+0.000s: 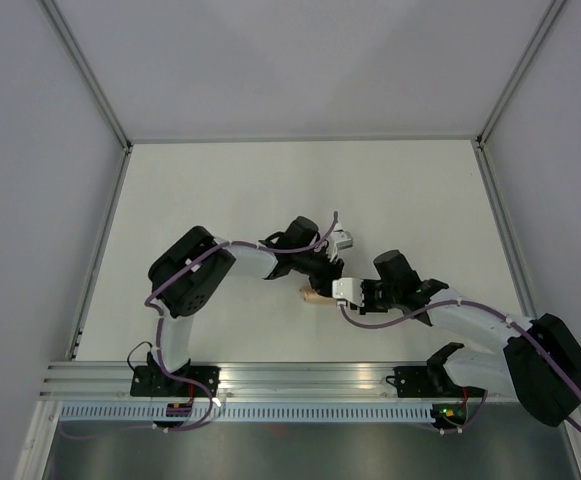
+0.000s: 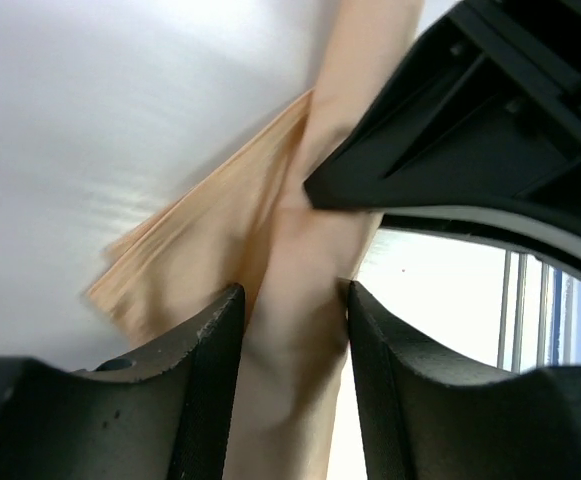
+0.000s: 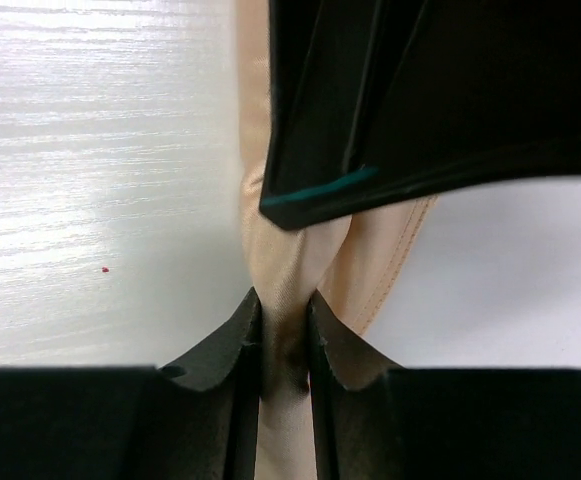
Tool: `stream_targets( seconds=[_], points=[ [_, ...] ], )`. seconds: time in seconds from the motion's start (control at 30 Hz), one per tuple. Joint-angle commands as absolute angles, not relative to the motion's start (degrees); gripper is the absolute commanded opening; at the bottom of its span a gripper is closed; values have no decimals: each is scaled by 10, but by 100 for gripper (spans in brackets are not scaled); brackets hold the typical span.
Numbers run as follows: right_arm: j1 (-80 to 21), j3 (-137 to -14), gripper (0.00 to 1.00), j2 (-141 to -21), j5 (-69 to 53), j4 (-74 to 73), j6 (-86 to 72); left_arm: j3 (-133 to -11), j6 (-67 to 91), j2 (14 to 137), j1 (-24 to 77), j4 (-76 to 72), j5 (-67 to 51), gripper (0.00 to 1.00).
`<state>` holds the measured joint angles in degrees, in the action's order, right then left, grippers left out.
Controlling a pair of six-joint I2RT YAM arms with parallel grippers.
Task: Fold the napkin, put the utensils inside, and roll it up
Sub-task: Roll the napkin at the center of the board.
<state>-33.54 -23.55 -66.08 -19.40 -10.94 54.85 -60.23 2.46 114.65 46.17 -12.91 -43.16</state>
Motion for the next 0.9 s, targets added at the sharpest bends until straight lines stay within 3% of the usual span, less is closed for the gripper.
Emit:
stream_targets(
  seconds=[0.0,0.17,0.37,0.57,0.87],
  points=[
    [-338,-249,1,-678,-185,-150,552,-582,72,1133,418,-135,-388,52],
    [-338,-266,0,-701,-191,-164,555,-566,107,1108,395,-175,-391,53],
    [-337,-309,0,-763,-204,-204,562,-531,134,1043,351,-212,-310,54],
    [-313,-373,0,-855,-231,-264,571,-457,160,919,297,-265,-159,56],
    [-276,-489,0,-973,-263,-365,577,-378,119,725,291,-327,-94,56]
  ],
)
